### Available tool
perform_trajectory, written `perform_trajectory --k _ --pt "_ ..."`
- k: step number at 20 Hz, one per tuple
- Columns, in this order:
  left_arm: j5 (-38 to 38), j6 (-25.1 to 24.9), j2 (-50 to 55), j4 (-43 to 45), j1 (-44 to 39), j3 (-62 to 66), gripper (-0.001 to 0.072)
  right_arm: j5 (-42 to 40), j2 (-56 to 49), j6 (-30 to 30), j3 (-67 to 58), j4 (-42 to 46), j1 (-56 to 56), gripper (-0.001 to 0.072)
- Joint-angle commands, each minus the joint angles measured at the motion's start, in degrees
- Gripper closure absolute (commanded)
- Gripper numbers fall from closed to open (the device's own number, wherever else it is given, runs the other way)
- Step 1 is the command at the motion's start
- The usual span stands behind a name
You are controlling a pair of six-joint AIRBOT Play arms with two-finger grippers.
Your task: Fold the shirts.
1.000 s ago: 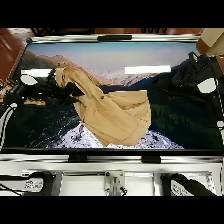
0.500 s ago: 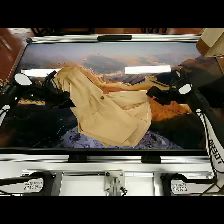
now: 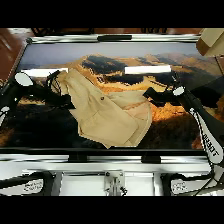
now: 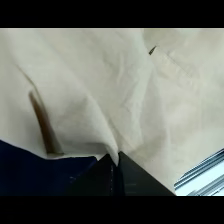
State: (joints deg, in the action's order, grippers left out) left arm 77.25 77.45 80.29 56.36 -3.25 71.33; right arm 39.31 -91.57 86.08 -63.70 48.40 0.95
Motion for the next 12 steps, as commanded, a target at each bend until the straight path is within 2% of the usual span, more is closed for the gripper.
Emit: perform_trajectory --k 1,3,6,10,11,12 --pt "-0.63 -0.87 -0.33 0.2 -0.72 -0.02 0.066 0.63 -0.17 2.93 -0.02 3.78 -0.07 0.0041" --pt "-0.81 -0.98 -0.39 0.17 -0.72 -0.02 0.0659 1.55 -0.52 4.94 -0.02 6.62 -1.01 0.004" --pt "-0.87 -1.01 -0.46 0.17 -0.72 -0.02 0.0659 1.99 -2.45 5.75 -0.02 6.58 -2.91 0.0041" --pt "-1.42 -2.03 -1.22 0.15 -0.72 0.0 0.0659 1.11 -3.5 10.08 -0.04 6.27 -5.6 0.006" --pt "-1.84 -2.03 -1.51 0.17 -0.72 0.0 0.0659 1.18 -3.5 10.08 -0.04 5.7 -5.84 0.0212" --pt "-2.23 -2.05 -1.73 0.17 -0.72 0.0 0.066 1.25 -3.48 10.08 -0.04 5.05 -5.81 0.0471"
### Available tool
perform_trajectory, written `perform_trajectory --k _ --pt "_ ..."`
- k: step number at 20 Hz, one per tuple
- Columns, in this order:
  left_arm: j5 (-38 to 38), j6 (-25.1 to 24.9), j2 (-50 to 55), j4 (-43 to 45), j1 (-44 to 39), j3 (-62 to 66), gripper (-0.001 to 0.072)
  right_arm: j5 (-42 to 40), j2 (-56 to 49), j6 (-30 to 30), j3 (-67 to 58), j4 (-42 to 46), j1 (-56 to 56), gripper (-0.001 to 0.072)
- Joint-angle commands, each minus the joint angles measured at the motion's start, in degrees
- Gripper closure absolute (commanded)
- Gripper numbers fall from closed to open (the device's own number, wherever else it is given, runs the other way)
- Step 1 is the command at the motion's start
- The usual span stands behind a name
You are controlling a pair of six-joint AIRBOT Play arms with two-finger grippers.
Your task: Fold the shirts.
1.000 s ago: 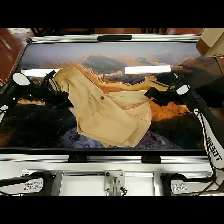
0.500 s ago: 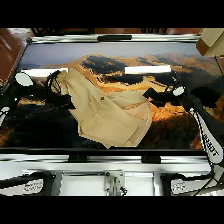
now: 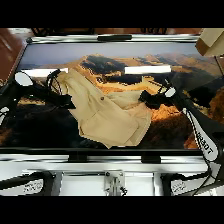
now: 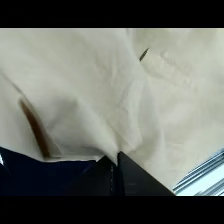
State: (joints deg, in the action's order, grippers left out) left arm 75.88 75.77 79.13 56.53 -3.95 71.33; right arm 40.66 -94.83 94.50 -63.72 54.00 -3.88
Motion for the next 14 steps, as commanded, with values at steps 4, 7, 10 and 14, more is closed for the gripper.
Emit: perform_trajectory --k 4,7,10,14 --pt "-1.38 -3.1 -0.57 0.0 0.0 2.6 0.066 0.2 2.73 -1.84 -1.7 -2.36 -0.02 0.0653" --pt "-6.88 -2.75 -0.55 -4.5 -0.02 10.88 0.066 5.79 11.63 -3.67 -4.44 -0.76 2.86 0.0653" --pt "-17.22 -2.47 -0.39 -13.99 -0.39 18.82 0.066 14.84 24.79 3.58 -4.42 14.97 5.51 0.0653" --pt "-25.9 -2.62 0.81 -25.68 -2.89 21.53 0.066 30.8 39.87 16.52 -3.17 40.33 6.69 0.0653"
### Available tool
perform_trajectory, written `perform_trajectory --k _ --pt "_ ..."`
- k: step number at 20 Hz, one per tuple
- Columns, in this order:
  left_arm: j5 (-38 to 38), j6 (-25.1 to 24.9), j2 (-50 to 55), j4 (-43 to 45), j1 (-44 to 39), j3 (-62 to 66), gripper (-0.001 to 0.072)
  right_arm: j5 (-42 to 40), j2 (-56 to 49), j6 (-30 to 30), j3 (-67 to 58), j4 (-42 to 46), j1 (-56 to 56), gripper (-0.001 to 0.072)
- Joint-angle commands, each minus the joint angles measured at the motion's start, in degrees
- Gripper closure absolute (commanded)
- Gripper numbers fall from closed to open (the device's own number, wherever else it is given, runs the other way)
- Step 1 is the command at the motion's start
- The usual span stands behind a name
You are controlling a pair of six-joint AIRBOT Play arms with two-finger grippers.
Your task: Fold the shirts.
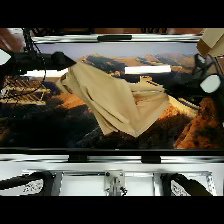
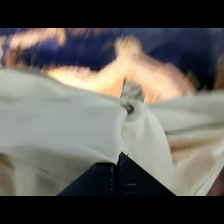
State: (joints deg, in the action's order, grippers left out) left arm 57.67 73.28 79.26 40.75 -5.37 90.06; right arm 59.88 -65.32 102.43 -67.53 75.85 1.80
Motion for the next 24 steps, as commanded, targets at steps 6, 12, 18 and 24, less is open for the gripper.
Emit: perform_trajectory --k 6,12,18,24 --pt "-7.21 -9.2 4.11 -24.74 -12.15 2.8 0.066 19.04 31.61 17.51 4.59 18.62 0.7 0.0653" --pt "31.01 -4.15 4.02 13.79 -3.19 2.21 0.0661 21.24 37.2 11.72 19.02 -9.46 0.2 0.0653" --pt "32.15 -0.85 0.46 35.17 9.18 -13.9 0.0662 2.1 31.71 13.66 36.63 -15.74 -19.67 0.0653" --pt "28.74 0.94 0.66 33.68 7.61 -31.67 0.0659 -10.84 17.33 11.58 36.04 -16.7 -30.51 0.0205"
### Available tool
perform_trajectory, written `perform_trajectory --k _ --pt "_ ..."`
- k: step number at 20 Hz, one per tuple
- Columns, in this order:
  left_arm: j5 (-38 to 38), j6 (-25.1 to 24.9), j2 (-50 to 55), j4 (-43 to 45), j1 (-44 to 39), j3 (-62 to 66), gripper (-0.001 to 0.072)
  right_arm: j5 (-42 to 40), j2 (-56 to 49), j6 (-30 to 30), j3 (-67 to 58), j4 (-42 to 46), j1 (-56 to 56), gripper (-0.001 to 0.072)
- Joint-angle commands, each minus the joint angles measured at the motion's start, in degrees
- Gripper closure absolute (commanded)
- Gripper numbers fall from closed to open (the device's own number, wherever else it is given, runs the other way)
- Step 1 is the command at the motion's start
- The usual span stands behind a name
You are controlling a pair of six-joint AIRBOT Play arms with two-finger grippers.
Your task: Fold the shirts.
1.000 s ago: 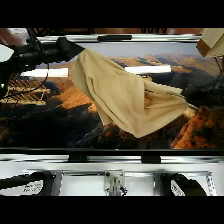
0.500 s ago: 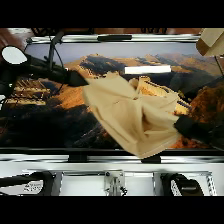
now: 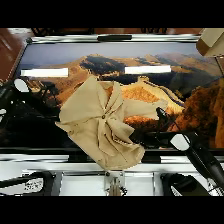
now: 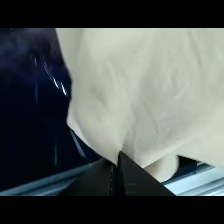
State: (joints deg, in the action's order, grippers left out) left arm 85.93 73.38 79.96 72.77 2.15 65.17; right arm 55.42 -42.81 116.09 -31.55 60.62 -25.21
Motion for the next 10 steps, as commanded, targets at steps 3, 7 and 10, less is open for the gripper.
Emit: perform_trajectory --k 3,7,10 --pt "4.15 0.83 -0.26 1.64 0.09 -6.29 0.0486 -3.67 -5.31 -6.75 -7.61 1.11 4.2 0.0205" --pt "7.39 0.9 -2.45 1.6 0.09 1.11 -0.0013 -2.27 -5.53 -13.18 -21.79 2.36 19.12 0.0205" --pt "5.92 2.14 -4.5 1.64 0.09 10.12 -0.0013 -1.4 -8.07 -16.65 -28.26 0.7 25.88 0.0205"
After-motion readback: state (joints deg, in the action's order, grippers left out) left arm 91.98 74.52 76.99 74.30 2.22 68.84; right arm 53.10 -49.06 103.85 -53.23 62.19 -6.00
